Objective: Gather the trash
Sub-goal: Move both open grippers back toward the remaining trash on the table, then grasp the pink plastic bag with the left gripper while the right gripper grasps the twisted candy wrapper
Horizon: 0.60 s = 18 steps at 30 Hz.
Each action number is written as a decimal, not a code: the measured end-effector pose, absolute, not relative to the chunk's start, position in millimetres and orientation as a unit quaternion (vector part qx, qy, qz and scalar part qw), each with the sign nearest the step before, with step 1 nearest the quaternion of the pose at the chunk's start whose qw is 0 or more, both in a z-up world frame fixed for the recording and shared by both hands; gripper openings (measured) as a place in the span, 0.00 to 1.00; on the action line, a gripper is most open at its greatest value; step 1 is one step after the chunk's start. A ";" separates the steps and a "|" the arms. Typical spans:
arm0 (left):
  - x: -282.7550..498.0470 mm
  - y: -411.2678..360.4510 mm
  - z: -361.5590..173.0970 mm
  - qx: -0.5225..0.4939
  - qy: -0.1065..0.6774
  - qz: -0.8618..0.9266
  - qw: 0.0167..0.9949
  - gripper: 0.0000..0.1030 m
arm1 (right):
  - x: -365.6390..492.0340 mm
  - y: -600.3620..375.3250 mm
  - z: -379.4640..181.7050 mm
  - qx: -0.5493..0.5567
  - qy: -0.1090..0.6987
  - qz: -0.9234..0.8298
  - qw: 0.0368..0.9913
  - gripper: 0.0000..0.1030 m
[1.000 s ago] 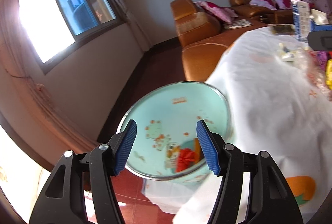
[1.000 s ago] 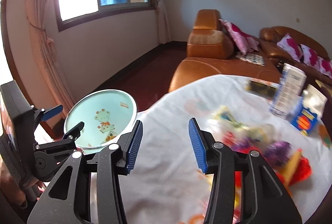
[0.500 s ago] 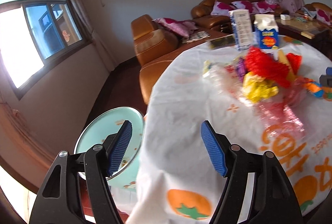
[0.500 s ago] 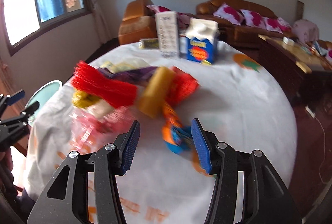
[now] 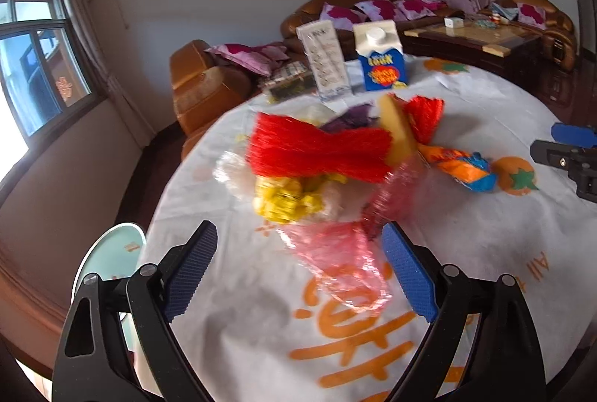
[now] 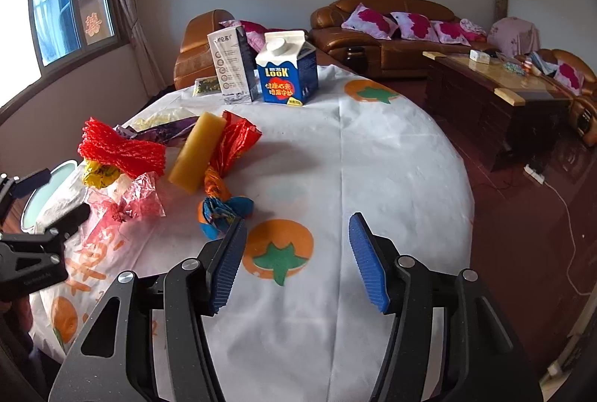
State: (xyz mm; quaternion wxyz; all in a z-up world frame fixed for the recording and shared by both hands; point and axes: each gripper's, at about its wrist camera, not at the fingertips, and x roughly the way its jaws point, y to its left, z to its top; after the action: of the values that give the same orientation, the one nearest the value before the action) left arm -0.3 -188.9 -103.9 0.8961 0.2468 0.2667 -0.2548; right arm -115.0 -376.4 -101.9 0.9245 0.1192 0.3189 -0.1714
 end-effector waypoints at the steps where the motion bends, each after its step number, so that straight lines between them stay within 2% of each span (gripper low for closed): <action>1: -1.6 -193.0 -110.0 0.253 0.269 -0.256 0.893 0.86 | -114.6 -376.4 -102.9 0.122 0.319 -0.170 0.925 0.56; 6: 4.8 -196.6 -128.2 0.263 0.295 -0.256 0.882 0.83 | -108.9 -369.6 -107.9 0.126 0.322 -0.157 0.925 0.56; 8: 8.2 -195.2 -131.7 0.260 0.308 -0.266 0.876 0.65 | -106.5 -365.8 -110.3 0.124 0.325 -0.153 0.925 0.56; 11: 11.2 -193.1 -135.5 0.251 0.329 -0.290 0.863 0.25 | -104.9 -361.4 -112.4 0.121 0.329 -0.149 0.925 0.56; 14: 7.9 -190.5 -133.9 0.250 0.327 -0.302 0.860 0.12 | -104.9 -360.6 -110.3 0.121 0.327 -0.151 0.925 0.56; 18: -0.4 -183.5 -121.5 0.250 0.307 -0.309 0.865 0.11 | -104.2 -358.5 -103.2 0.118 0.320 -0.152 0.928 0.56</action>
State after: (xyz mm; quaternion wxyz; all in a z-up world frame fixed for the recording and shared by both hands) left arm -0.4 -183.5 -121.5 0.8647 0.2502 0.3074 -0.3086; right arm -104.2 -358.5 -103.2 0.9277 0.1179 0.3197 -0.1523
